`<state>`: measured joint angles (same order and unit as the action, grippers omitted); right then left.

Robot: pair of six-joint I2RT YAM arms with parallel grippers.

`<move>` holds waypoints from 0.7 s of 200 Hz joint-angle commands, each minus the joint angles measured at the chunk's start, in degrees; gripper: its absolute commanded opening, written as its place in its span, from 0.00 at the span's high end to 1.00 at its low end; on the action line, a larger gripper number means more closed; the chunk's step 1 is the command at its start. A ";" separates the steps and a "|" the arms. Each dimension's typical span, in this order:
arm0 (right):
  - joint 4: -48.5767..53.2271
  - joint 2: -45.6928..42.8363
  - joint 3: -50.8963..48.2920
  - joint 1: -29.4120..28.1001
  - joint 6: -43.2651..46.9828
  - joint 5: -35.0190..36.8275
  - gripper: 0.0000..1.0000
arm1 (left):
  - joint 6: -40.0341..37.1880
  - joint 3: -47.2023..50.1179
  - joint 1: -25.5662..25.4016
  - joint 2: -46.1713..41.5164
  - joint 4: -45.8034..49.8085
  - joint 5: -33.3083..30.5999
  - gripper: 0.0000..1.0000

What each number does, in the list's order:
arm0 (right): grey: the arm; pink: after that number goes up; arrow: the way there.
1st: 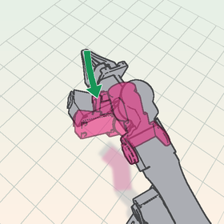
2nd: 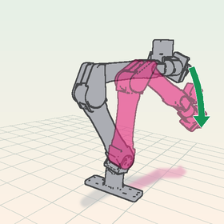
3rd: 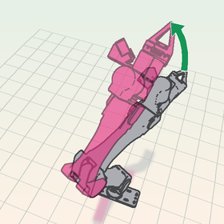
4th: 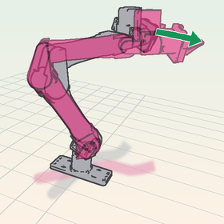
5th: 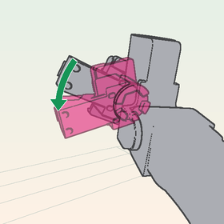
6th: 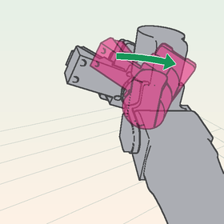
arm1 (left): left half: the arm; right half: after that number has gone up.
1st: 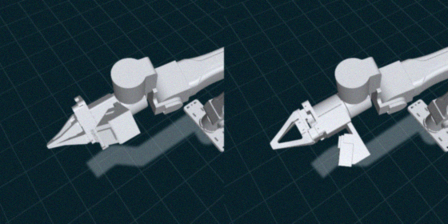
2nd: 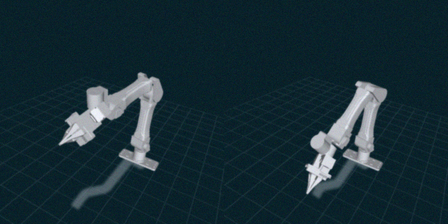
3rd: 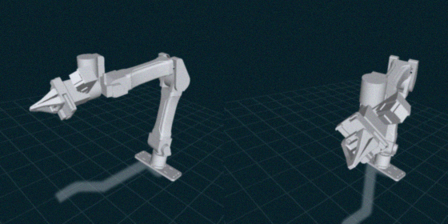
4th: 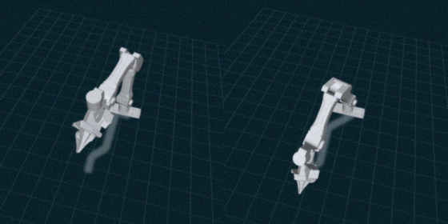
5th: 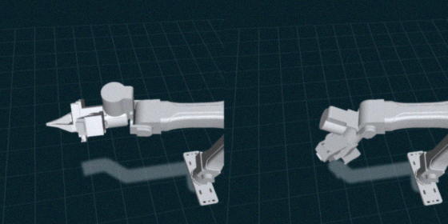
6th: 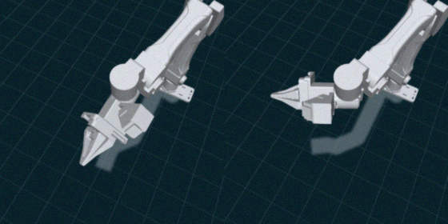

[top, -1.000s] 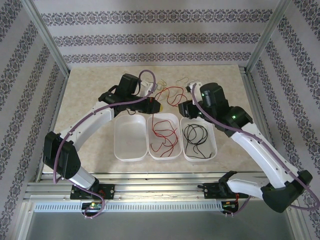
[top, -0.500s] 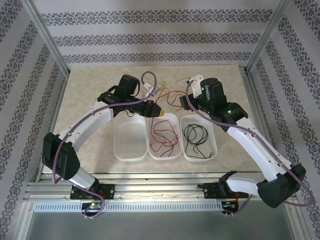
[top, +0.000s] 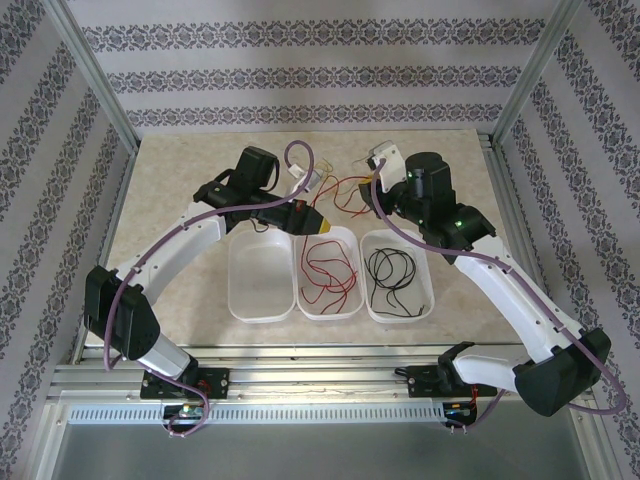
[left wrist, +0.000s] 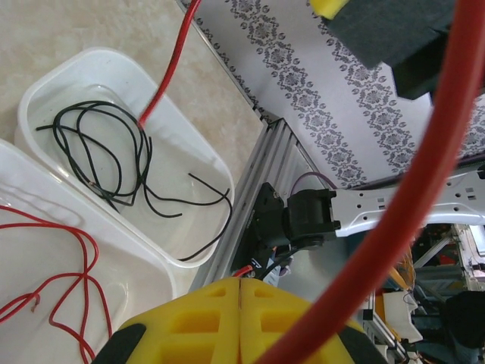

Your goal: Untangle the cables

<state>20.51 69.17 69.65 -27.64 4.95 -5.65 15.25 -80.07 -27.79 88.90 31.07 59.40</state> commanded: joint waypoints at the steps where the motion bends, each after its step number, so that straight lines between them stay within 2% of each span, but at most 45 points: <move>1: -1.88 -1.30 -1.50 -0.45 -0.29 -1.35 0.91 | -1.29 -1.38 -0.60 0.46 0.16 1.81 1.00; 23: -1.12 -1.58 -2.04 -0.40 -1.24 -1.03 1.00 | -0.11 -0.63 -0.60 0.48 -1.27 0.36 1.00; 56: 1.19 -2.16 -2.51 -0.88 -5.01 -0.57 1.00 | 1.12 -0.35 -0.42 0.77 -2.59 -2.06 1.00; 78: 6.63 -1.64 -0.99 -2.14 -10.01 0.52 1.00 | 2.51 0.45 -0.43 0.08 -3.39 -12.19 1.00; 99: 12.46 0.23 0.32 -4.56 -16.91 3.35 1.00 | 7.40 4.71 -0.50 -0.83 -11.31 -19.26 1.00; 120: 17.78 2.79 1.27 -7.55 -23.69 5.91 1.00 | 14.64 8.42 -0.74 0.24 -19.41 -18.74 1.00; 140: 21.77 4.62 1.59 -9.30 -28.88 6.11 1.00 | 17.26 8.82 -0.94 2.37 -18.29 -16.33 1.00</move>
<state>33.87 71.70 69.71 -35.07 -13.98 -2.15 25.50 -71.75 -27.81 89.47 18.63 43.42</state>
